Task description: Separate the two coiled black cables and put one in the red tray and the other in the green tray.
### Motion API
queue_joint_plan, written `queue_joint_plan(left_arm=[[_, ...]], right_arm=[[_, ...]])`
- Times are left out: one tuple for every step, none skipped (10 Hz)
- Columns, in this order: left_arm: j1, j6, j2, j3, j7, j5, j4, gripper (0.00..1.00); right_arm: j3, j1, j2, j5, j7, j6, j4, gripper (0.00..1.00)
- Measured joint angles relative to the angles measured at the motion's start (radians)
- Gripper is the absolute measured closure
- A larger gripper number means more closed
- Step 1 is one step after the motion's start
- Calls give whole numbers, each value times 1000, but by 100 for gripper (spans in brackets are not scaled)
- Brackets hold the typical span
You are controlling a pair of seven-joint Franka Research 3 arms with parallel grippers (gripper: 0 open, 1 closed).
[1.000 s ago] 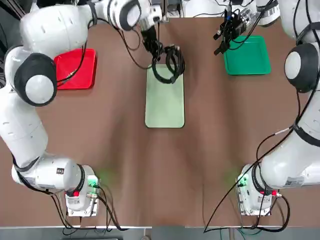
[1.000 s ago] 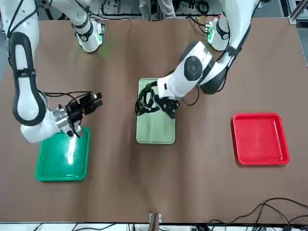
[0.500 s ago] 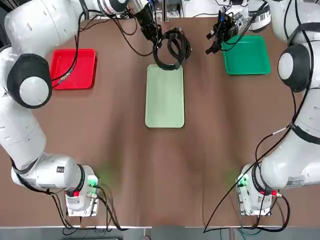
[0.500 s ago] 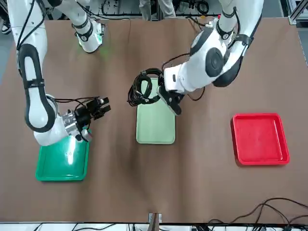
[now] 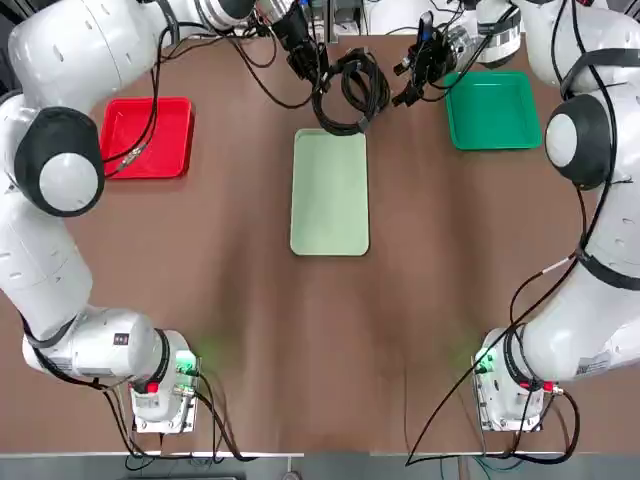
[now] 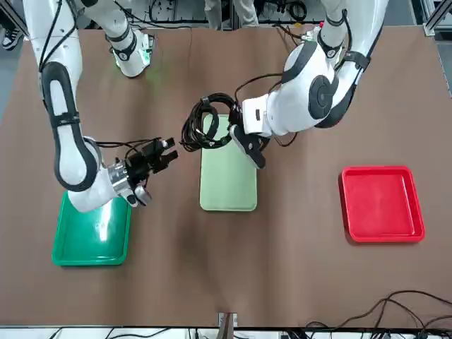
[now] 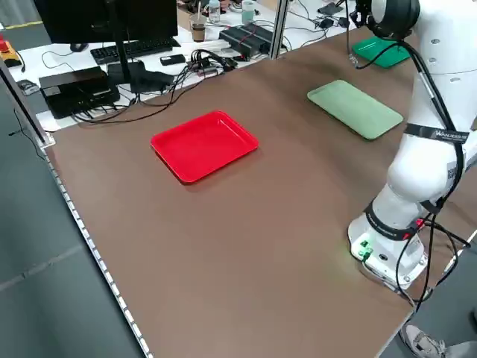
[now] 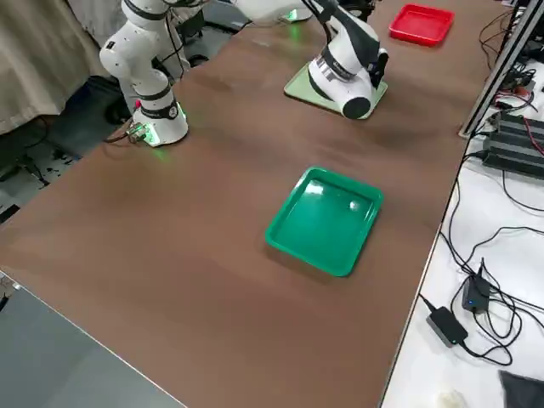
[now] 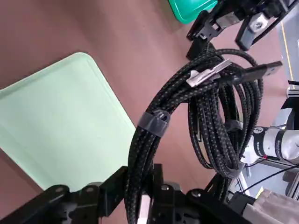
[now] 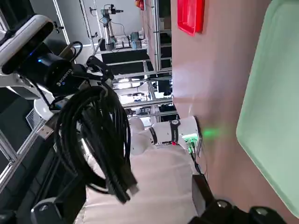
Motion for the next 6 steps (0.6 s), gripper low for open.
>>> queue_joint_plan(left_arm=[[-5,3,5,0,-3,0,5,73],[-11,7,15,0,-8,0,11,73],[-15,16,25,0,-9,0,13,73],[-15,25,33,0,-11,0,16,73],[-16,37,38,0,-16,0,18,73],[-17,52,42,0,-21,0,19,73]], right_arm=[[0,5,1,3,2,0,-5,1],[0,8,1,12,2,0,-16,1],[0,10,1,26,13,-2,-29,3],[0,10,1,31,40,-4,-35,3],[0,10,0,33,68,-7,-37,3],[0,11,-1,36,82,-9,-40,3]])
